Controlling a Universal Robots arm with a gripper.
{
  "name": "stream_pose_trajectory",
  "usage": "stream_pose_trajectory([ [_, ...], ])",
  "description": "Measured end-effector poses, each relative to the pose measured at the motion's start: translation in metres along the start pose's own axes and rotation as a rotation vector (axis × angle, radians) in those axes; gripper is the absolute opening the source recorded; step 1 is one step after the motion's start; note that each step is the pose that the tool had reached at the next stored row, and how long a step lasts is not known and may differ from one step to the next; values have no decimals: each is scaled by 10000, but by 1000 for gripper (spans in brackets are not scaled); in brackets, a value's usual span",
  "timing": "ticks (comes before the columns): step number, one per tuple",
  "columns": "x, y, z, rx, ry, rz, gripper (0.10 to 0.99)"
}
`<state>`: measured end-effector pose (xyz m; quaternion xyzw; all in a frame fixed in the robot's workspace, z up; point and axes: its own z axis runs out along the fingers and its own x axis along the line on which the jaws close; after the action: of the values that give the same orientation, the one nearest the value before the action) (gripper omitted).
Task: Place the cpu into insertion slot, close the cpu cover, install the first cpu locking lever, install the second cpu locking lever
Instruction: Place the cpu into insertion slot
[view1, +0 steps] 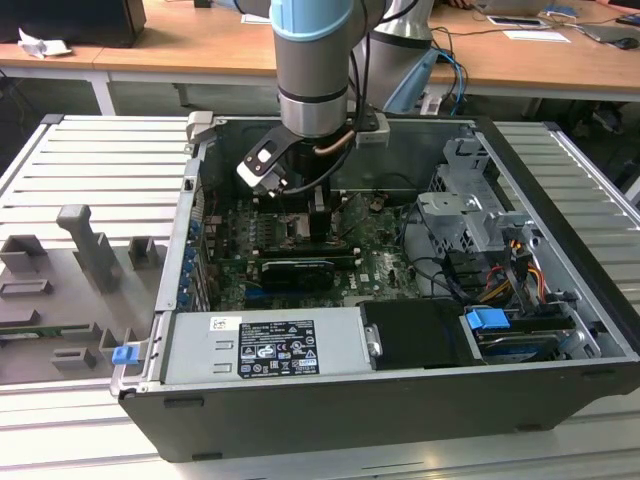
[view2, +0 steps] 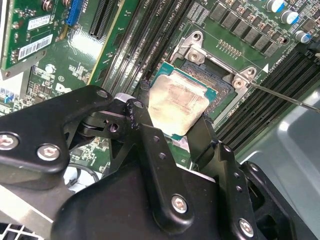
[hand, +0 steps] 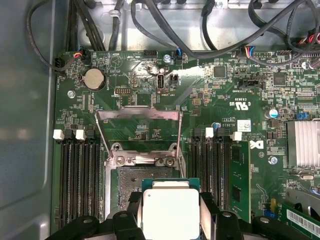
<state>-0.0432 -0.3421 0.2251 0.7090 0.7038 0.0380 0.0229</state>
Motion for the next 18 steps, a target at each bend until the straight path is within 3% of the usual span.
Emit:
stream_pose_trajectory([
  [18,5,-3,33,3,0,0,541],
])
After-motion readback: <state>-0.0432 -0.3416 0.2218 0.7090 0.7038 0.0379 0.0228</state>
